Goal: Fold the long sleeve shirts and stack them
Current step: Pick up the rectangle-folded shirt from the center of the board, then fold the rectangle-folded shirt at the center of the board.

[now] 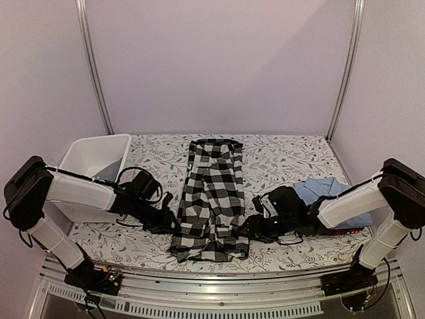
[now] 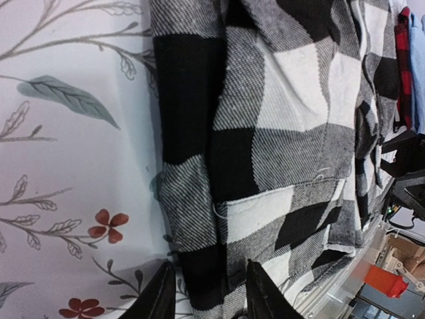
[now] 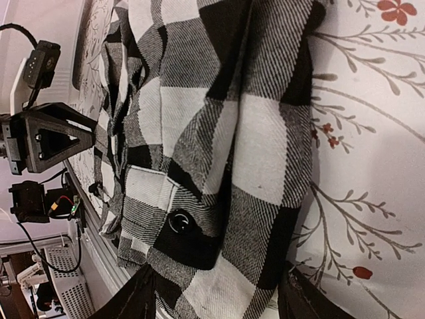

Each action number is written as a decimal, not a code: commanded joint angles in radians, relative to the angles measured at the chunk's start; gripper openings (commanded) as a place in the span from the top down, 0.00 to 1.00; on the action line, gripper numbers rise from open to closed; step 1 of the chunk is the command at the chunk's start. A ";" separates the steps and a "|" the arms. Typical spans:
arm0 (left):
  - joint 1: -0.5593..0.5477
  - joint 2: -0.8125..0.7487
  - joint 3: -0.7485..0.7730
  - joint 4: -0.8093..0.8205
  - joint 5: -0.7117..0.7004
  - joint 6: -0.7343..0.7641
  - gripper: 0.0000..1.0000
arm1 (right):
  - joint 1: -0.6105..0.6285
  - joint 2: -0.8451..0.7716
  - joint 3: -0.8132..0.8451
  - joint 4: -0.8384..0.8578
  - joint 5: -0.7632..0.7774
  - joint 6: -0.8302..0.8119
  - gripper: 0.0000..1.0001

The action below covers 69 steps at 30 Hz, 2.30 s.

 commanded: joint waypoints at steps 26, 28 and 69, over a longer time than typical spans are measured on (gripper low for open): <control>0.007 0.005 0.018 0.042 0.155 -0.003 0.97 | 0.006 0.106 0.061 0.048 -0.018 0.114 0.97; 0.004 -0.015 0.023 0.030 0.159 -0.003 0.99 | 0.011 0.079 0.064 0.029 -0.008 0.118 1.00; 0.215 0.307 0.336 0.202 0.154 -0.200 1.00 | -0.216 0.337 0.417 0.031 0.002 0.072 0.87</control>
